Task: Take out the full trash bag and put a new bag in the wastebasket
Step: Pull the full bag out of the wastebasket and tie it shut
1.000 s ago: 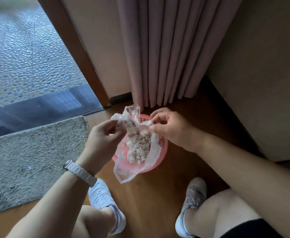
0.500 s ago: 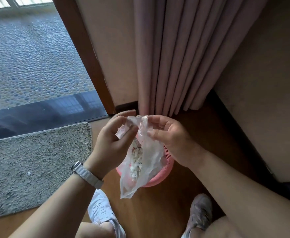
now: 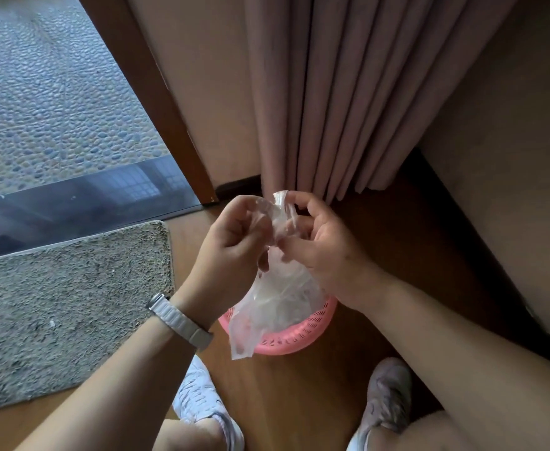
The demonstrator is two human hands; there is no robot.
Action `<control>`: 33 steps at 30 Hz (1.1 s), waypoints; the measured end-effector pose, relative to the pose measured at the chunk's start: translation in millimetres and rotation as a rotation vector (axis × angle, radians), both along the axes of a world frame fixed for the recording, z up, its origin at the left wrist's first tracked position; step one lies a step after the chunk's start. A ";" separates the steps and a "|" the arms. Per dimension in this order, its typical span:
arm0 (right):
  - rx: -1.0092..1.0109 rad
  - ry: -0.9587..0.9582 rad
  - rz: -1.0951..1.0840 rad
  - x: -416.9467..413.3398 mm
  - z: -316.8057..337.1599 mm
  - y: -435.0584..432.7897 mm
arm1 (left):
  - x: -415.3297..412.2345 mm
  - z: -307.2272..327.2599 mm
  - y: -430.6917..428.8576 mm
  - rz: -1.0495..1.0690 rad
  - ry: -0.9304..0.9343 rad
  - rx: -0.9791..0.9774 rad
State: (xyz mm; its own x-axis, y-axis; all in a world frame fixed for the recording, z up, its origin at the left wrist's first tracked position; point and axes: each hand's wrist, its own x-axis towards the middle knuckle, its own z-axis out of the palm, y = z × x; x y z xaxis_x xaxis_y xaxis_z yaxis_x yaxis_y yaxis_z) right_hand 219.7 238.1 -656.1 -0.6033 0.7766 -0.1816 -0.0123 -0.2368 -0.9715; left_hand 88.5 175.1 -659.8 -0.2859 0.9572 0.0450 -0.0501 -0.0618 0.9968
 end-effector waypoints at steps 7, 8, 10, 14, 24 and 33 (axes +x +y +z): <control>0.013 -0.082 0.011 14.2 1.0 5.6 | 1.6 -3.0 2.3 -0.155 -0.200 -0.115; 0.014 -0.075 0.052 17.7 1.2 6.1 | -0.3 -4.7 1.7 -0.200 -0.237 -0.144; 0.006 -0.057 0.125 22.2 2.6 6.1 | -4.6 -8.2 0.1 -0.272 -0.283 -0.195; 0.025 -0.021 0.248 26.7 5.0 5.5 | -8.4 -10.5 -0.3 -0.352 -0.194 -0.259; 0.197 -0.040 0.076 20.5 3.2 6.2 | -6.0 -10.6 2.3 -0.236 -0.312 -0.217; 0.257 -0.117 0.011 17.4 -7.0 5.6 | 1.9 -9.3 4.6 -0.137 -0.291 -0.160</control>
State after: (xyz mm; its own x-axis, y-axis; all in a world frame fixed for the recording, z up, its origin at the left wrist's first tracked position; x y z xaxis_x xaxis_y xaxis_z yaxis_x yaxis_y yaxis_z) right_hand 237.2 243.7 -663.1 -0.5988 0.7994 -0.0483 0.1043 0.0180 -0.9944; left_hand 90.4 179.7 -669.2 -0.1328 0.9760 -0.1727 -0.3300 0.1208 0.9362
